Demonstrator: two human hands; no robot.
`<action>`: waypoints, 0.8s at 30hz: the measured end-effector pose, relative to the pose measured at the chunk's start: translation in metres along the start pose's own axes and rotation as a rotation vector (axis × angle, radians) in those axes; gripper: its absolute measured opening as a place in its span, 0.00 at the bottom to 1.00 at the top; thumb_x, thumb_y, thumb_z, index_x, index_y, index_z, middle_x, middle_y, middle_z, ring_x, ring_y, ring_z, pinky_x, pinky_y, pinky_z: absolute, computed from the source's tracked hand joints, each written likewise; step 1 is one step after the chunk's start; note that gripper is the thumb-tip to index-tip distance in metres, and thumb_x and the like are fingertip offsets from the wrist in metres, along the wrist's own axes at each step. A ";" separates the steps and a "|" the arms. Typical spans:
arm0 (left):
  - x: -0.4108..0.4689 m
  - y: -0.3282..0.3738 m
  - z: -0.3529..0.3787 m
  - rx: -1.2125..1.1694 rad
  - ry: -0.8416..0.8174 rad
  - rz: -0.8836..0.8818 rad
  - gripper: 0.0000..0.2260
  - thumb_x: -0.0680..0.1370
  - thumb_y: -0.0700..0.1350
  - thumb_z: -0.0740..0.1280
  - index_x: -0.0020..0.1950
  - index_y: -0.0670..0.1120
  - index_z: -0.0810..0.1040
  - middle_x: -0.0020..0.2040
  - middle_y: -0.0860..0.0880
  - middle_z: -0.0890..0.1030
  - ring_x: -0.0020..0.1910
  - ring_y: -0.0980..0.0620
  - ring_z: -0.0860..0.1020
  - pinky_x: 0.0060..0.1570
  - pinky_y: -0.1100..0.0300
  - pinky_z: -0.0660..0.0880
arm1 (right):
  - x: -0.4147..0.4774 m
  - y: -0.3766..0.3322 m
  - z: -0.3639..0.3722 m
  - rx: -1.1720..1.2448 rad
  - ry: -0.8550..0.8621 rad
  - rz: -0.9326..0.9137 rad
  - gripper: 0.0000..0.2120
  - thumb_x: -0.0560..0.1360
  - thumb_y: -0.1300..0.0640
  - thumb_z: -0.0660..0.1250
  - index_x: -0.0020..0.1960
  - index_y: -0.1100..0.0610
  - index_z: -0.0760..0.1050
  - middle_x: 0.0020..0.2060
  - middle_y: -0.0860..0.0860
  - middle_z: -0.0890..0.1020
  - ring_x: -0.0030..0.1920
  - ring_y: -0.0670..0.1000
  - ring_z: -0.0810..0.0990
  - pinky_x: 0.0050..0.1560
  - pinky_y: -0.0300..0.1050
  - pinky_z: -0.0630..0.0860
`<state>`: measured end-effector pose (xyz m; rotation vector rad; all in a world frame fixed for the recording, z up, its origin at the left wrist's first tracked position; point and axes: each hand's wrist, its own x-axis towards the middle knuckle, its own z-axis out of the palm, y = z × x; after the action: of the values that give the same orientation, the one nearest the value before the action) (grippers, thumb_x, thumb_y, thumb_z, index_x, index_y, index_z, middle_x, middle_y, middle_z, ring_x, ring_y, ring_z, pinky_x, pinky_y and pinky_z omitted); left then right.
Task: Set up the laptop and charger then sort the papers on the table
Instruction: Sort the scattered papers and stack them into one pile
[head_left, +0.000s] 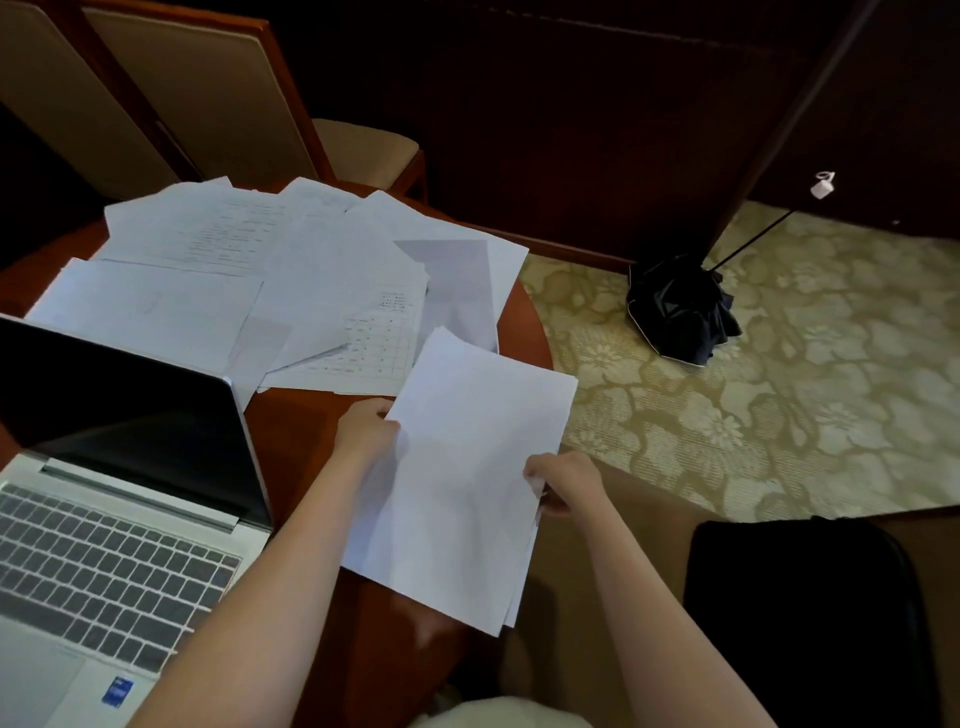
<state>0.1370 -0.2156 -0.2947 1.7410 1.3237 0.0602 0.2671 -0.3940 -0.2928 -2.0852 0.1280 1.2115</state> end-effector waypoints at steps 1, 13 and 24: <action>0.000 -0.001 0.003 -0.010 -0.006 -0.008 0.09 0.71 0.33 0.59 0.41 0.43 0.77 0.36 0.48 0.73 0.38 0.50 0.69 0.34 0.61 0.61 | 0.001 0.001 -0.001 -0.005 0.021 -0.015 0.03 0.67 0.62 0.65 0.38 0.62 0.72 0.36 0.56 0.77 0.33 0.55 0.78 0.32 0.41 0.76; 0.015 -0.005 0.017 0.175 0.104 0.042 0.20 0.71 0.36 0.67 0.62 0.44 0.76 0.61 0.43 0.76 0.58 0.43 0.75 0.52 0.57 0.72 | 0.006 -0.003 -0.005 -0.436 0.243 -0.151 0.15 0.70 0.54 0.69 0.51 0.61 0.70 0.44 0.53 0.76 0.46 0.55 0.79 0.36 0.41 0.69; 0.046 0.046 -0.026 -1.034 0.135 -0.632 0.14 0.75 0.38 0.62 0.60 0.43 0.71 0.58 0.42 0.69 0.55 0.44 0.67 0.56 0.53 0.67 | 0.060 -0.134 0.015 -0.089 0.138 -0.456 0.11 0.73 0.64 0.60 0.33 0.55 0.65 0.29 0.50 0.67 0.31 0.48 0.65 0.32 0.40 0.65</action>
<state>0.1769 -0.1631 -0.2694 0.4371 1.4921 0.4238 0.3447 -0.2698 -0.2745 -2.1191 -0.3277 0.8105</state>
